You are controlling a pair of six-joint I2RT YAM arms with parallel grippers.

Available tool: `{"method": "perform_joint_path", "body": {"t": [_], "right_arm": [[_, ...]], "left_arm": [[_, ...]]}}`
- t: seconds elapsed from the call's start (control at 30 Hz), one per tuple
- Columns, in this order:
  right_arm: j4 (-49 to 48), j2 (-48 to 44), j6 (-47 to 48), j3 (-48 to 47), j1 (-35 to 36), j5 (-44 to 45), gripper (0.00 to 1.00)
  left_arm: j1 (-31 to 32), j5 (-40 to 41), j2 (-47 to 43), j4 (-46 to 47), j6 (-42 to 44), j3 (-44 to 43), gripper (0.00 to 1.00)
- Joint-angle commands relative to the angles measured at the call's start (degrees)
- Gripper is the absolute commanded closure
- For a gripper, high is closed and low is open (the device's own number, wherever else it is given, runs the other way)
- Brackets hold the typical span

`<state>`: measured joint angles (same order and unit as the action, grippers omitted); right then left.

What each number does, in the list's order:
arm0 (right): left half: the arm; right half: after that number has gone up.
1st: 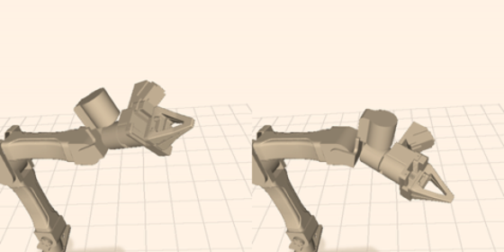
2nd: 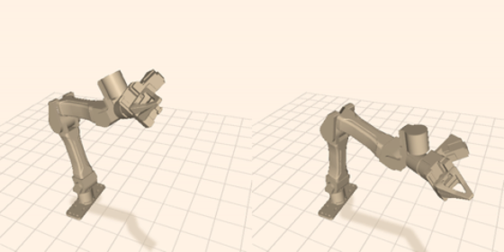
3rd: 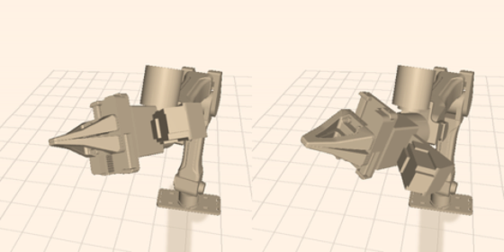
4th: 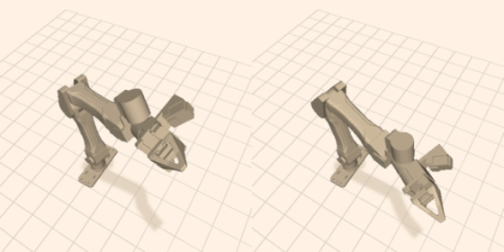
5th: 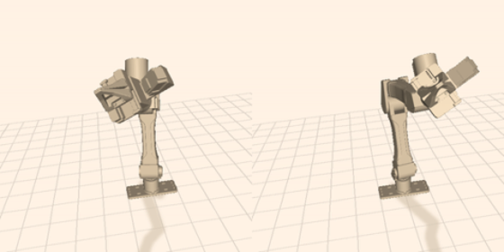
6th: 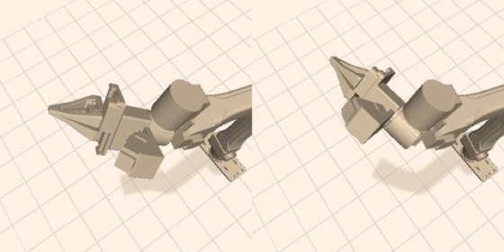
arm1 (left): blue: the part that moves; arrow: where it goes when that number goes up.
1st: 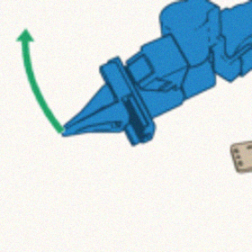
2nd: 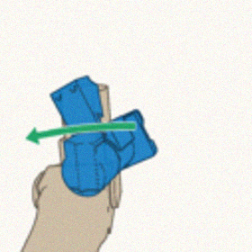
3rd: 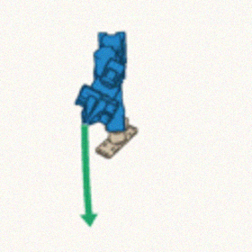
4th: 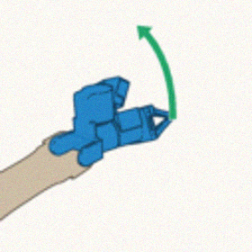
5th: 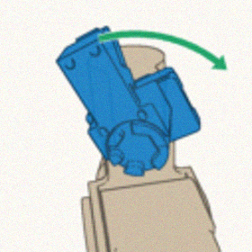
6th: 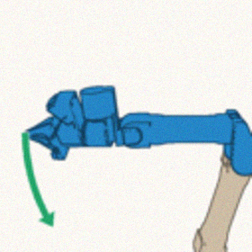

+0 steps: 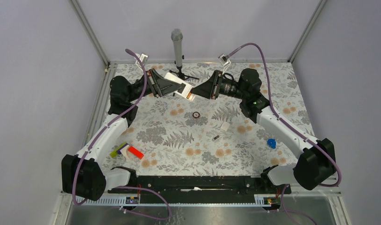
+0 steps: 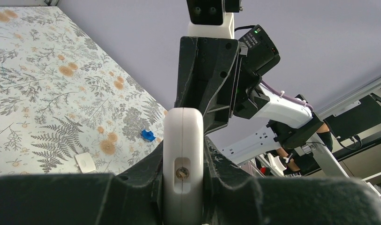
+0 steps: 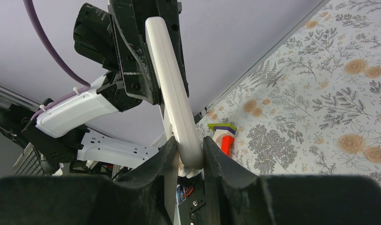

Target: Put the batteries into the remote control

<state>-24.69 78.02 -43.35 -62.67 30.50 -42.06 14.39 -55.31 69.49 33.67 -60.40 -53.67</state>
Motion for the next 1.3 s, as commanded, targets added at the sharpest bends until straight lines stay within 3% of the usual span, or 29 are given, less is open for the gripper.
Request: {"method": "perform_joint_path", "body": {"t": [0.0,0.2,0.37,0.5,0.63,0.77,0.9,1.13,1.17,1.2,1.27], "right_arm": [[0.72,1.30,0.90,-2.63,0.52,1.67,0.62],[2.41,-1.88,-0.77,-3.06,-1.13,3.98,0.19],[11.26,-7.19,1.03,-1.56,-5.85,11.62,0.08],[27.38,-8.16,10.86,-2.65,-7.45,22.42,0.10],[42.49,-4.60,21.72,-4.26,-7.39,28.92,0.19],[50.96,-0.20,24.12,-3.46,-5.26,33.61,0.22],[56.41,3.58,20.78,-1.22,0.39,41.16,0.22],[57.05,7.97,6.13,4.02,3.52,40.98,0.29],[55.81,8.58,3.38,5.19,3.52,40.36,0.32],[54.90,10.07,-0.76,5.86,3.60,38.44,0.42],[55.40,11.67,-3.08,5.50,3.60,37.79,0.46]], "left_arm": [[0.28,-0.78,-0.83,7.04,-2.25,0.37,1.00],[-0.18,4.84,-1.93,-4.26,4.18,0.14,1.00],[-1.80,8.27,-2.17,-9.83,6.58,-0.12,1.00],[-2.80,12.43,-2.62,-16.54,9.68,-0.65,1.00],[-3.39,22.27,-3.62,-29.76,15.49,-2.69,1.00],[-3.57,29.76,-5.38,-36.96,19.04,-3.12,1.00],[-3.58,31.21,-7.10,-37.74,20.22,-2.47,1.00],[-3.58,31.51,-7.96,-36.97,20.06,-1.04,1.00],[-3.58,31.25,-8.00,-36.74,19.87,-0.94,1.00],[-3.58,30.68,-8.32,-36.24,19.48,-0.58,1.00],[-3.58,30.14,-8.67,-35.43,19.36,-0.12,1.00]]}}
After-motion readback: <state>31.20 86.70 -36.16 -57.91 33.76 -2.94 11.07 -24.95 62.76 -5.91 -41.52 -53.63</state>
